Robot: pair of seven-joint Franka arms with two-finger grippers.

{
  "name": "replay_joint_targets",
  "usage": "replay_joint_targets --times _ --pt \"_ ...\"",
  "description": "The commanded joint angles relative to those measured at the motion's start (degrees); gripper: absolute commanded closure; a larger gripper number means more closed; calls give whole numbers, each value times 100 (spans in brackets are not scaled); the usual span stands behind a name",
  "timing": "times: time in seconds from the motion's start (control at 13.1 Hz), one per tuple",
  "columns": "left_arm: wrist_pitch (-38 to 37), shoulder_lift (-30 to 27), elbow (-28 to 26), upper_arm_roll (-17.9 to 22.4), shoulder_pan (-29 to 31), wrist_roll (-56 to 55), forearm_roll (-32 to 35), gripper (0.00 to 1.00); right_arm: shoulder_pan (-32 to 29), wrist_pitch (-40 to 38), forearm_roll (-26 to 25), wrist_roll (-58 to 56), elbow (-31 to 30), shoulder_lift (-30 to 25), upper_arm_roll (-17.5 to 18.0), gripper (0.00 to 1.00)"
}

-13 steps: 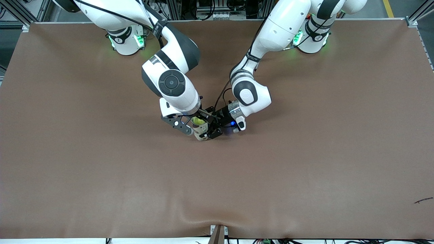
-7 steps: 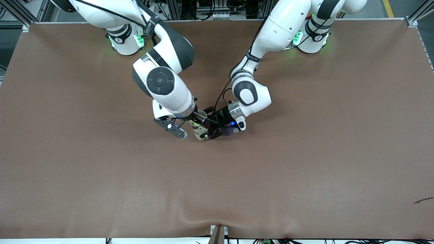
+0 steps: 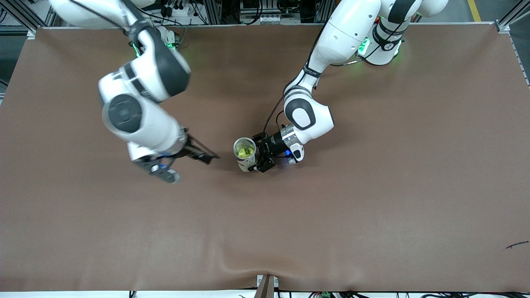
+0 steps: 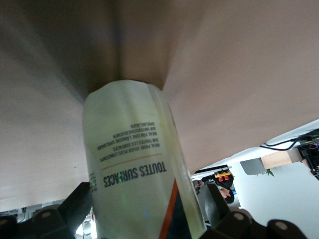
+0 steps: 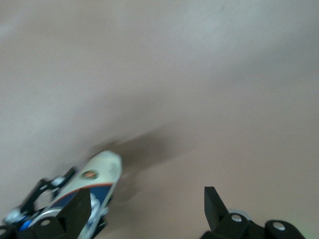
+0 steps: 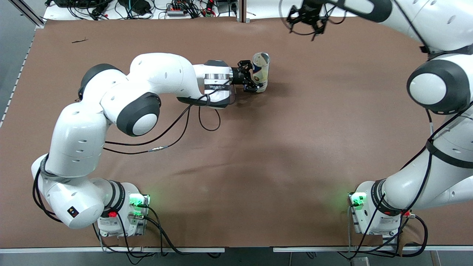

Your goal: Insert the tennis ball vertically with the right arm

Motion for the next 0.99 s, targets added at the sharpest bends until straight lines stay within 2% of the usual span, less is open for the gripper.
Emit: replay_joint_targets --times 0.0,0.15,0.46,0.69,0.92 --pt "171 -152 -67 -13 2 -141 234 0 -671 -190 -42 -1091 -131 -115 81 0" --pt "189 -152 -84 -4 -16 -168 234 0 -1119 -322 -42 -1917 -270 -307 72 0" --pt "461 -178 -75 -56 -130 -176 234 0 -1902 -357 -42 -3517 -1043 -1010 81 0" --pt "549 -266 -120 -92 -130 -247 234 0 -2263 -392 -33 -4353 -1439 -1581 81 0" --pt "575 -458 -391 -127 -121 -238 234 0 -2650 -725 -7 -5074 -1484 -1986 89 0"
